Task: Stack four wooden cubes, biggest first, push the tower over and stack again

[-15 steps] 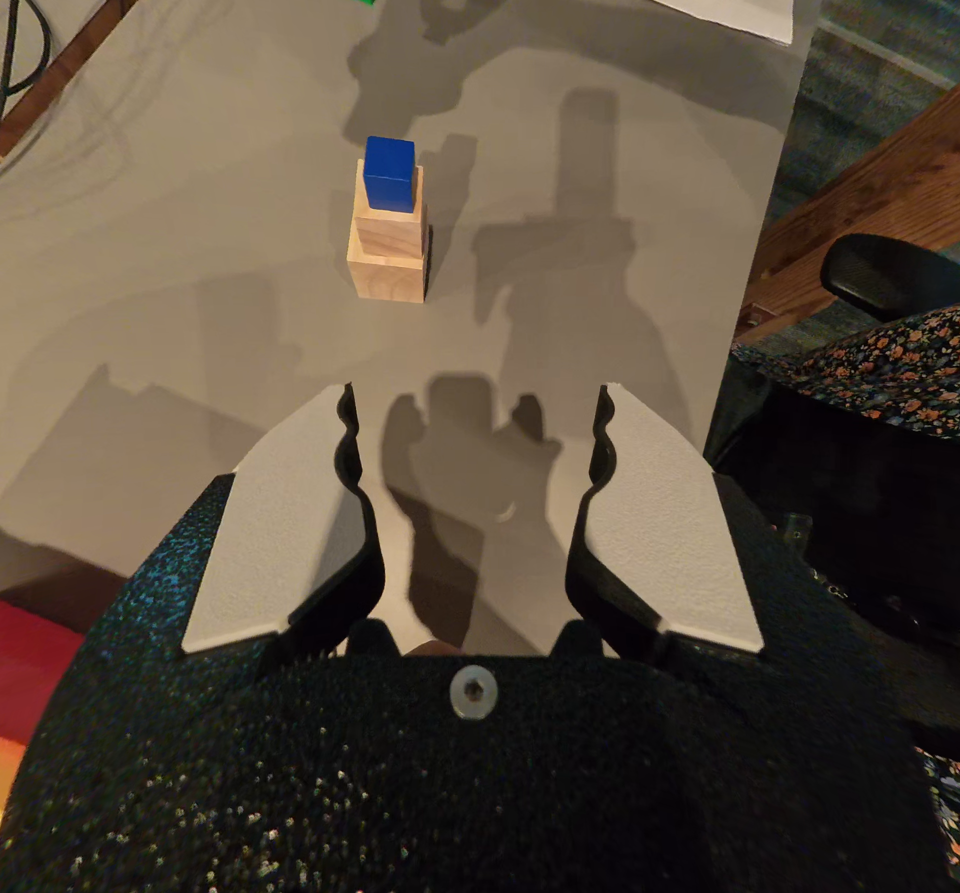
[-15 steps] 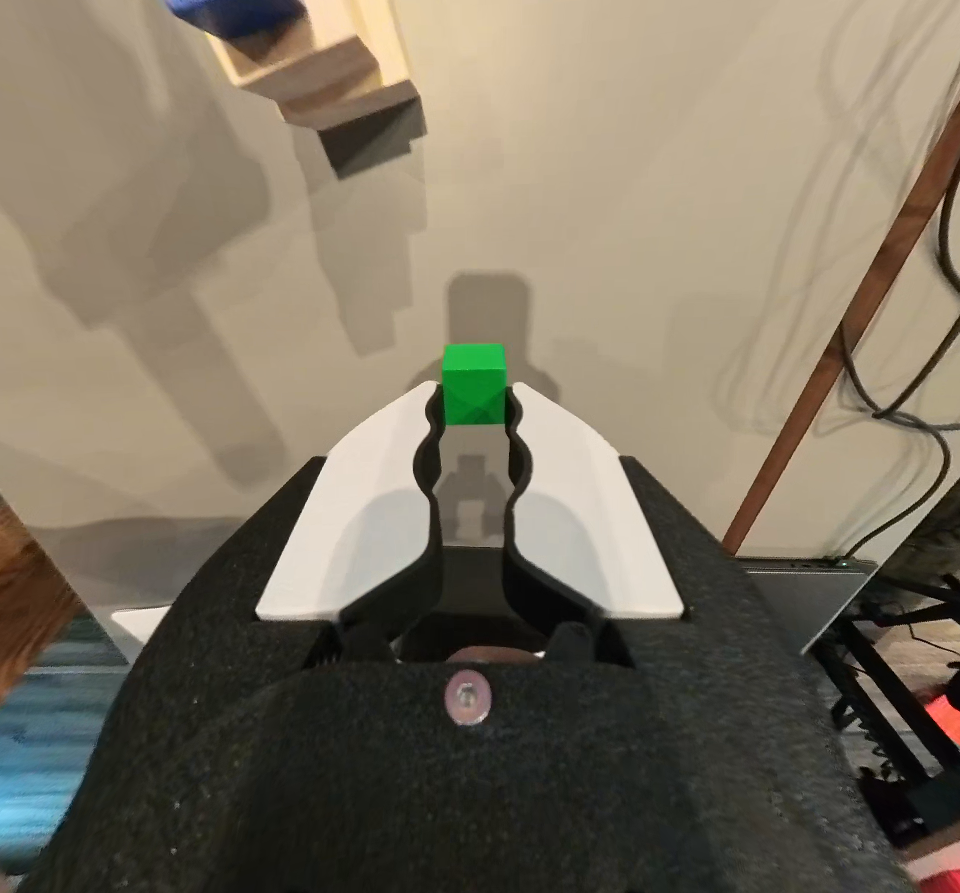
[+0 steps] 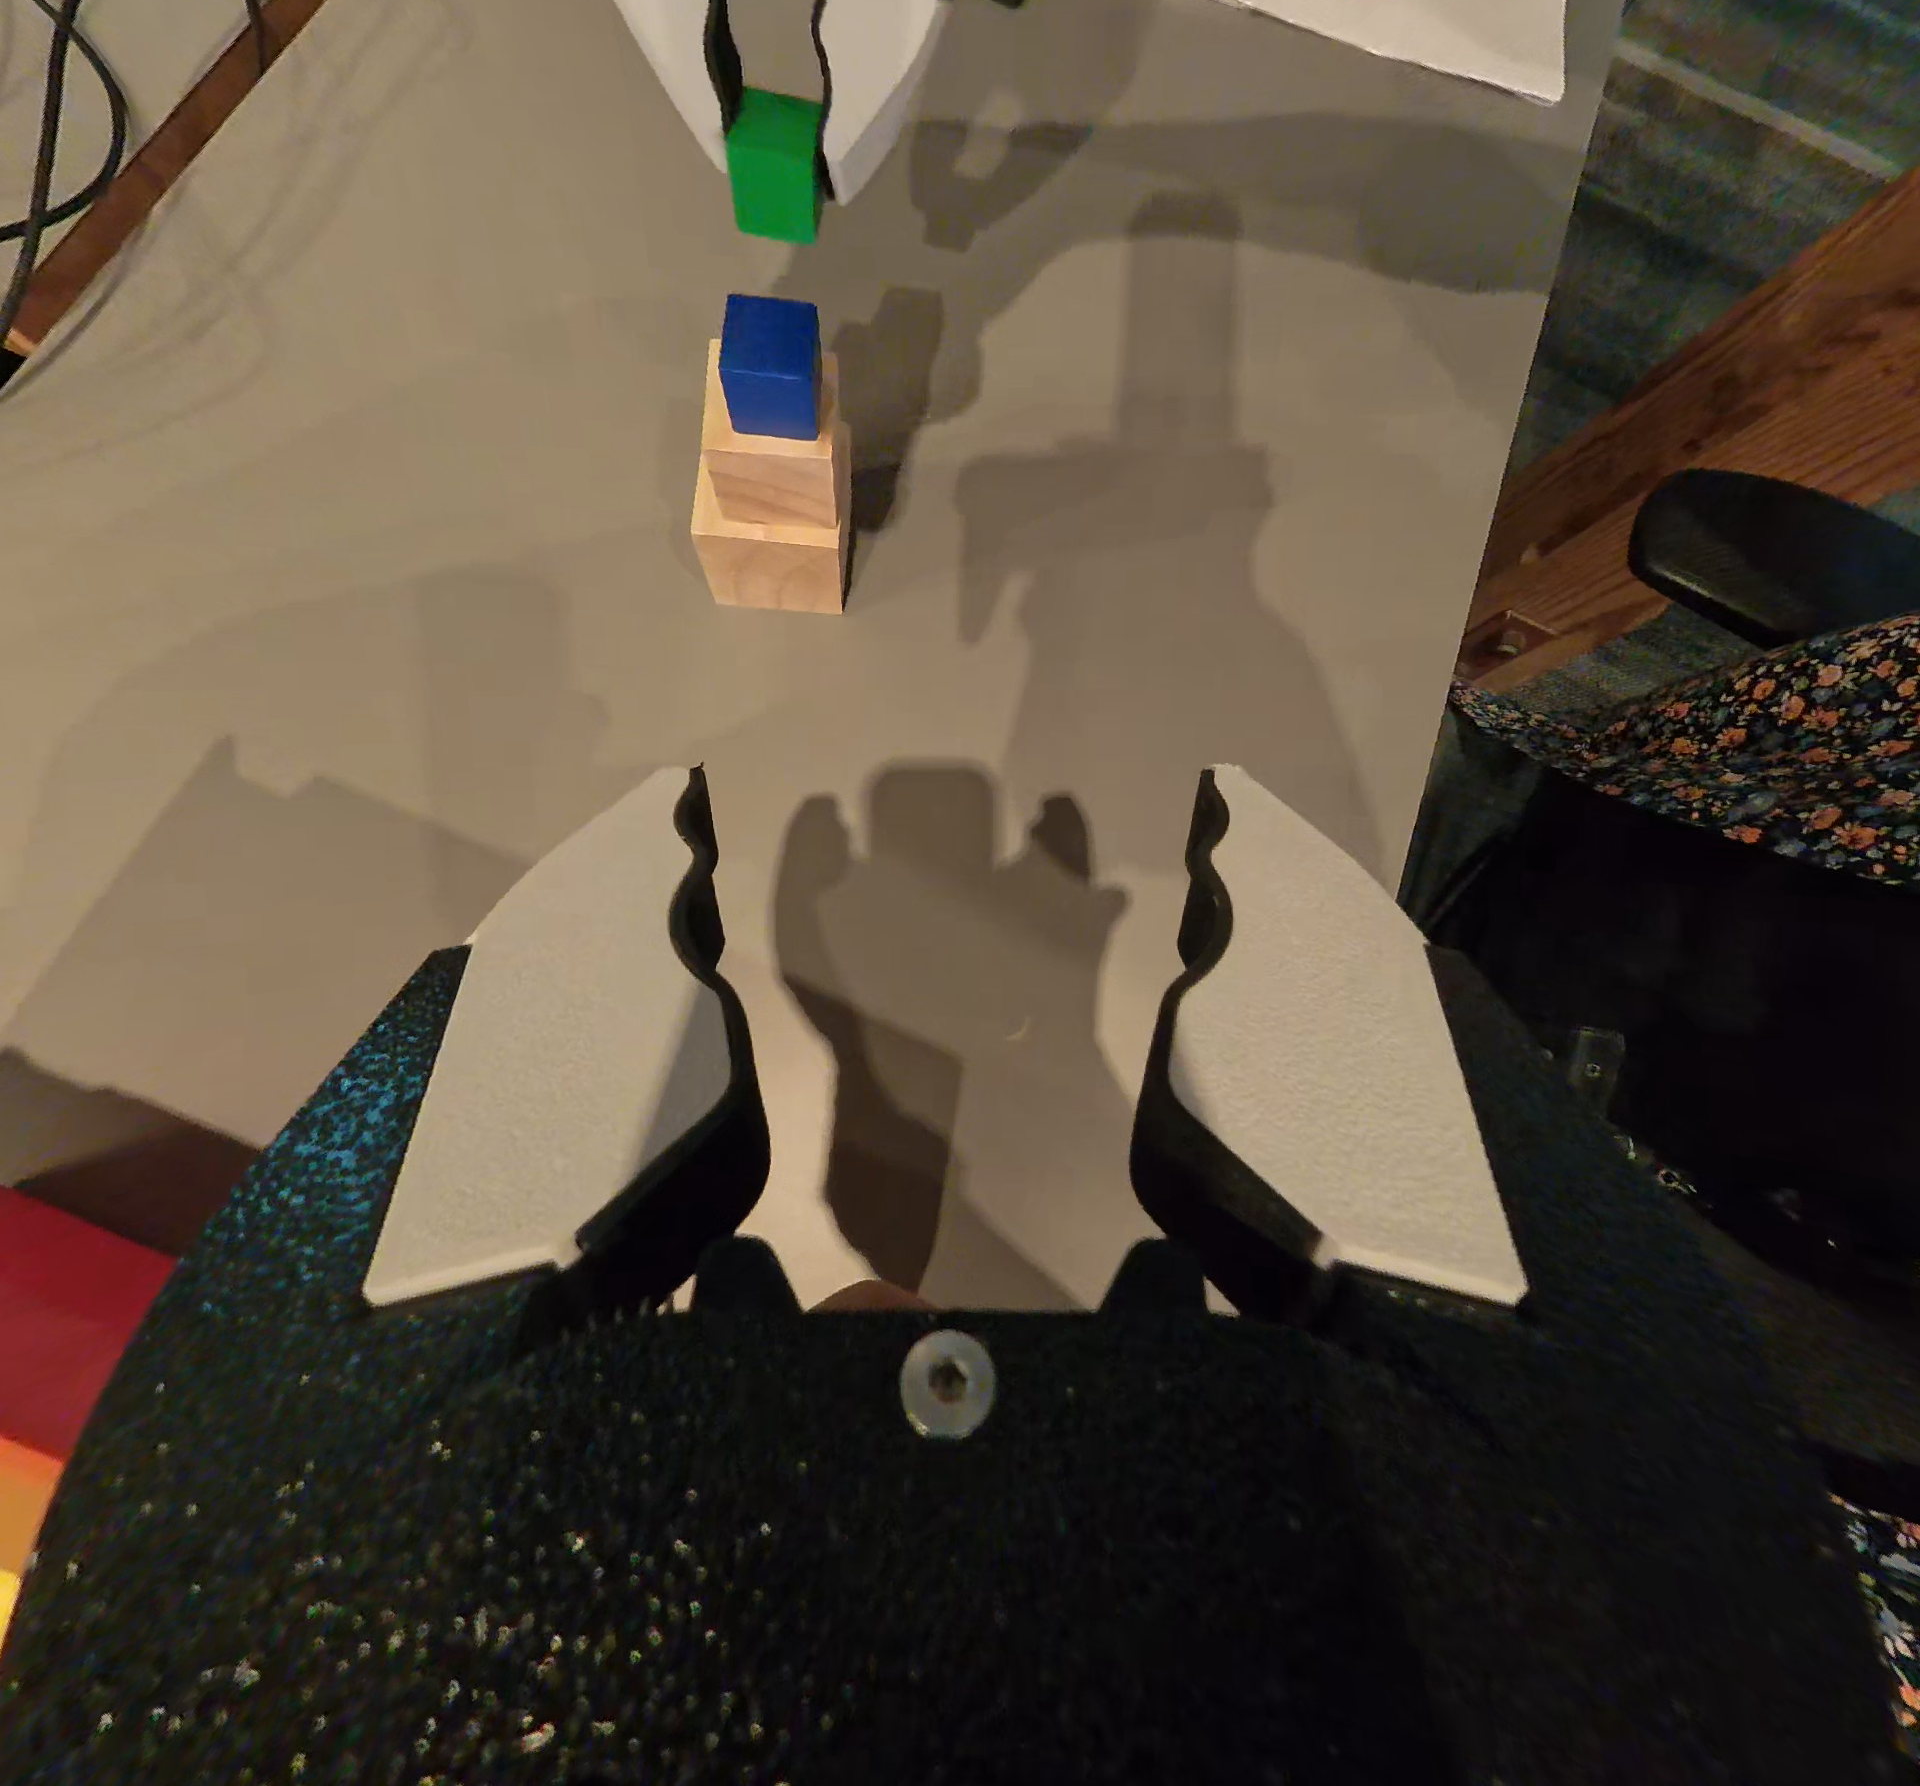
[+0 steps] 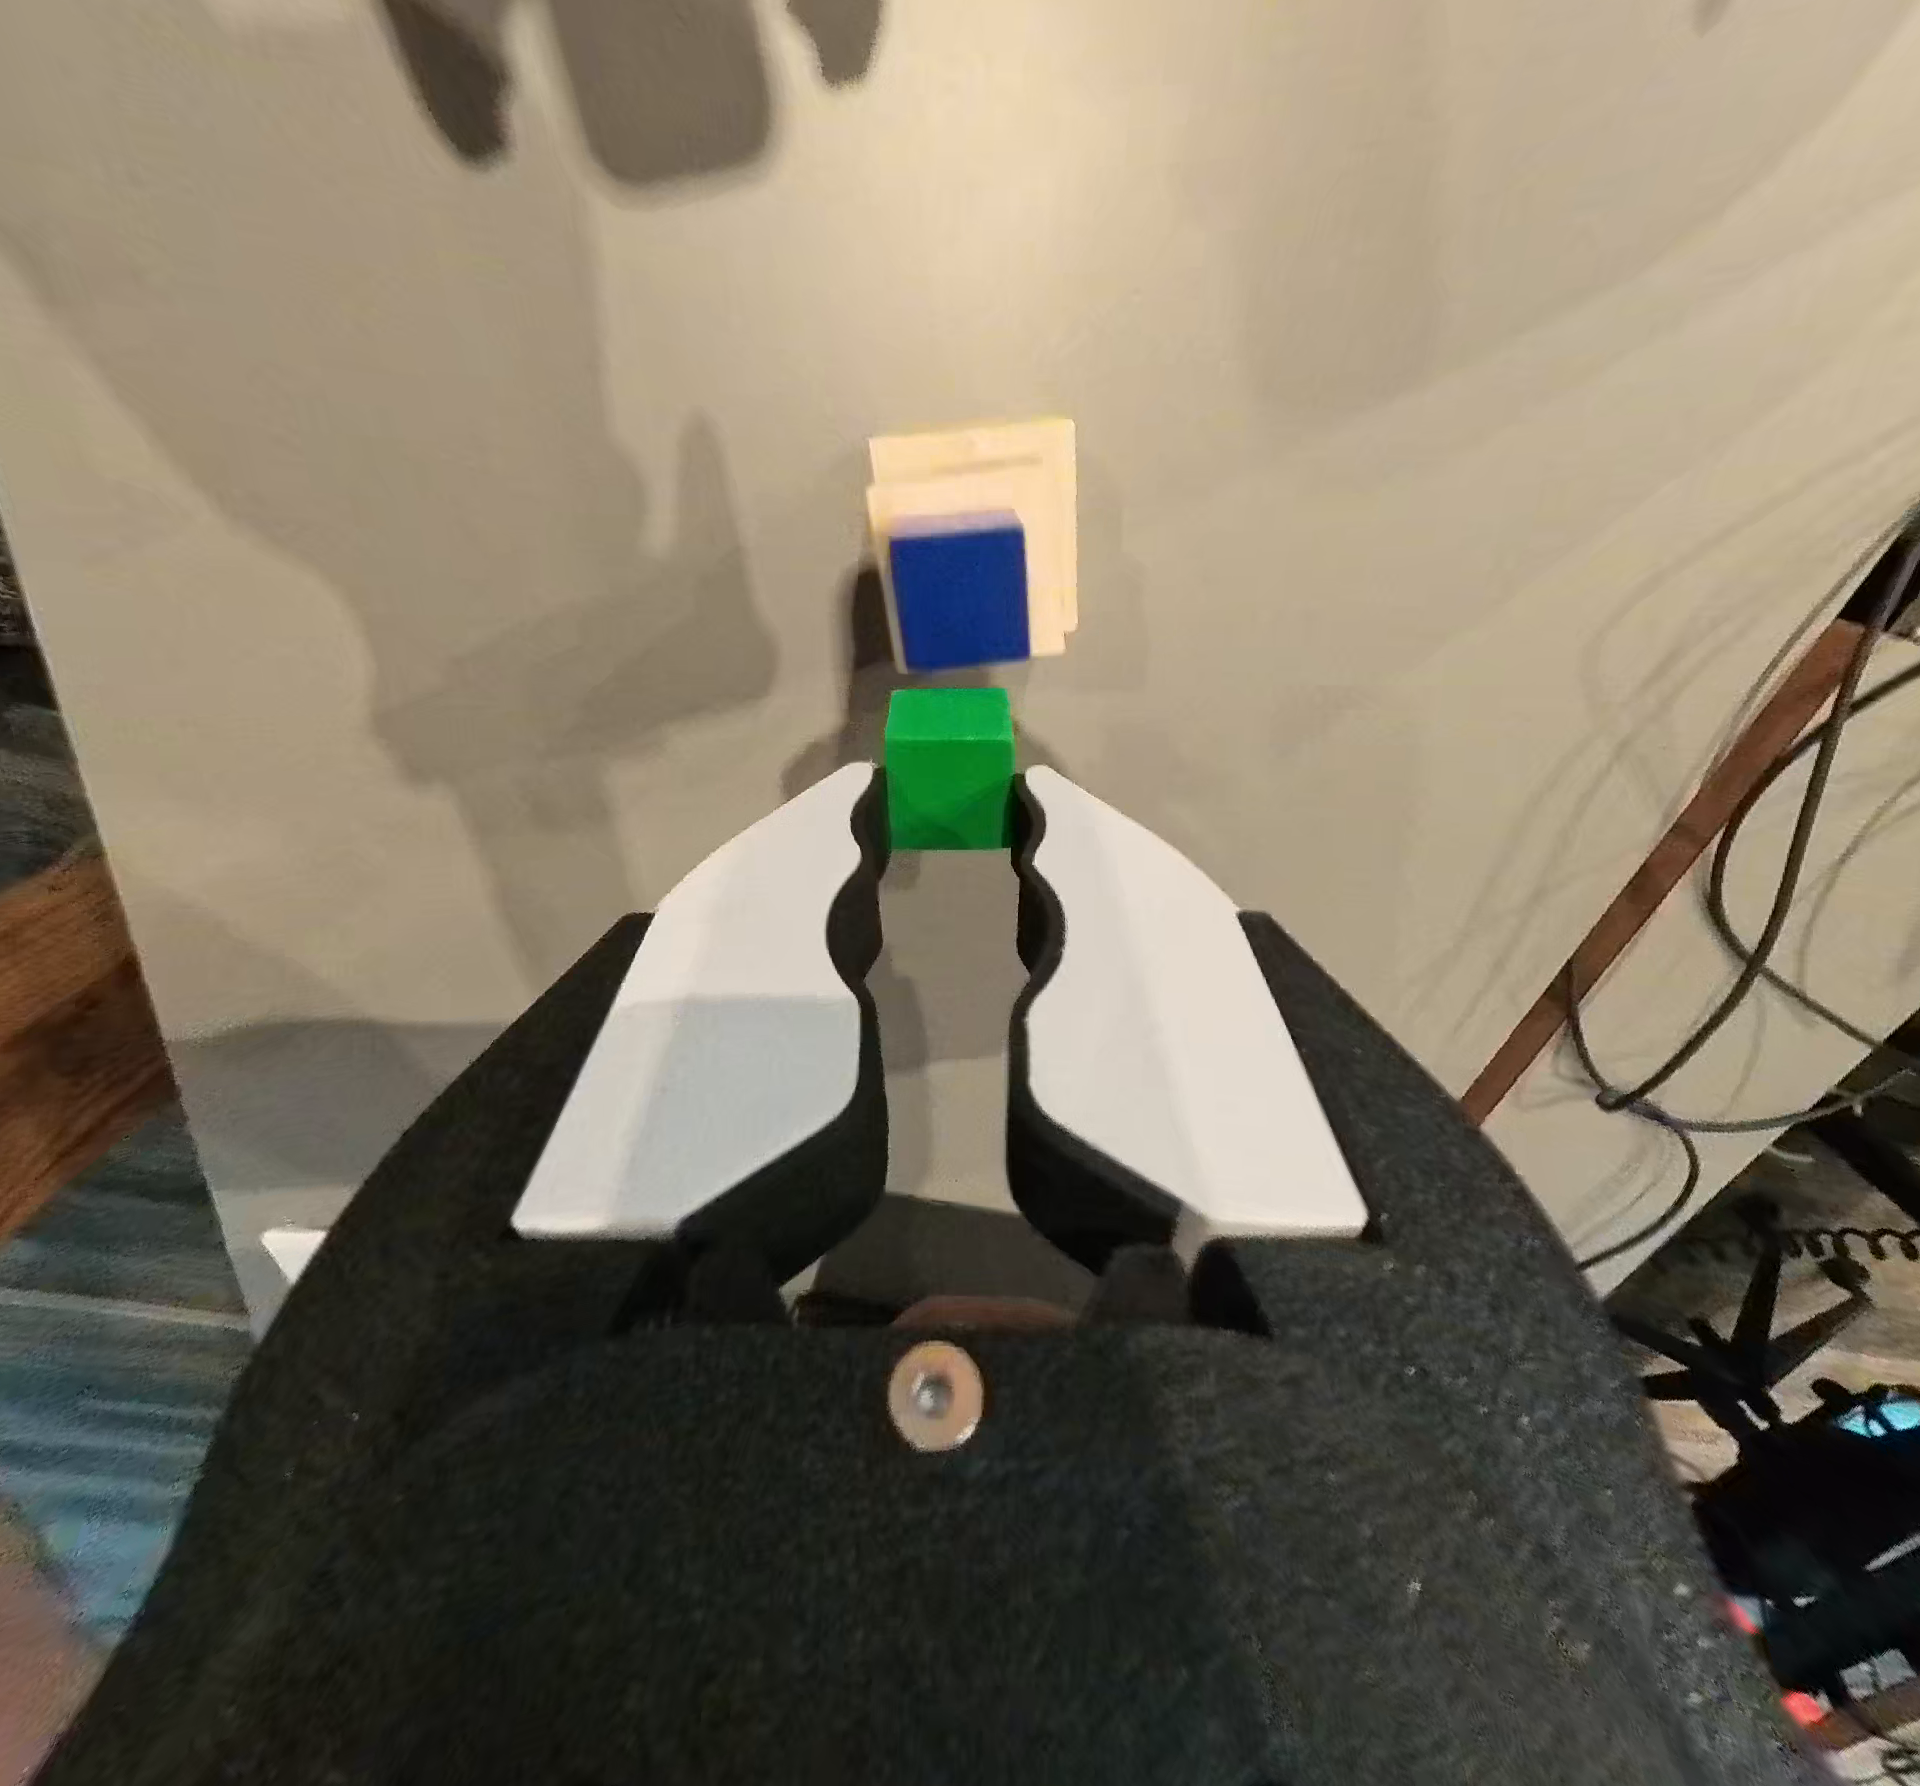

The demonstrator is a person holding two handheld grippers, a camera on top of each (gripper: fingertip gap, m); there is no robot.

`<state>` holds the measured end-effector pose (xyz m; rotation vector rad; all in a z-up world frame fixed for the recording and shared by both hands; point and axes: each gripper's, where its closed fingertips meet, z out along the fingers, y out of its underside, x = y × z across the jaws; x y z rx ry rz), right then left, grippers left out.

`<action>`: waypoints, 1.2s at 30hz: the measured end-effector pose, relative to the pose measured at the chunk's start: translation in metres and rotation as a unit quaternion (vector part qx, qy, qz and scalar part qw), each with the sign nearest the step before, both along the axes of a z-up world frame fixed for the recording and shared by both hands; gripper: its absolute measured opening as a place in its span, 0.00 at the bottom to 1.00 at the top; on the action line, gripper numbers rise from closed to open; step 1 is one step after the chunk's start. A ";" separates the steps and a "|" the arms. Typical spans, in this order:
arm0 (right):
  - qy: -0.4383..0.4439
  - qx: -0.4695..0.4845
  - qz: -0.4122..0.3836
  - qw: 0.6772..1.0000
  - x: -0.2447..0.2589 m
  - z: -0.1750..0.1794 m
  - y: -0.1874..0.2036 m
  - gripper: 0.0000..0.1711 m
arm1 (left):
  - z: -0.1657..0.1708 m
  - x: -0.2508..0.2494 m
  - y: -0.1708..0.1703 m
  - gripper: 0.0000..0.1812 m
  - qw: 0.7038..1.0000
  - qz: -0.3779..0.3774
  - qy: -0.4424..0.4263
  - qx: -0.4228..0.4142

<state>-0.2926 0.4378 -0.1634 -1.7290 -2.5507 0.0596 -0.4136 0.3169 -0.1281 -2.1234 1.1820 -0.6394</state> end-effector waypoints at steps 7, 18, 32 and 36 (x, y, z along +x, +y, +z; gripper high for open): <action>-0.003 -0.004 0.019 1.000 -0.017 -0.004 -0.008 0.12 | 0.000 0.000 0.002 0.48 1.000 0.001 -0.002 0.002; -0.012 -0.006 0.021 1.000 -0.021 -0.015 -0.007 0.12 | -0.002 0.001 0.005 0.48 1.000 0.001 -0.003 0.000; -0.016 -0.003 0.030 0.999 -0.021 -0.021 -0.006 0.15 | -0.007 0.003 0.007 0.48 1.000 -0.001 0.001 -0.006; -0.013 -0.004 0.030 0.999 -0.022 -0.022 -0.006 0.20 | -0.008 0.003 0.008 0.48 1.000 -0.001 0.001 -0.007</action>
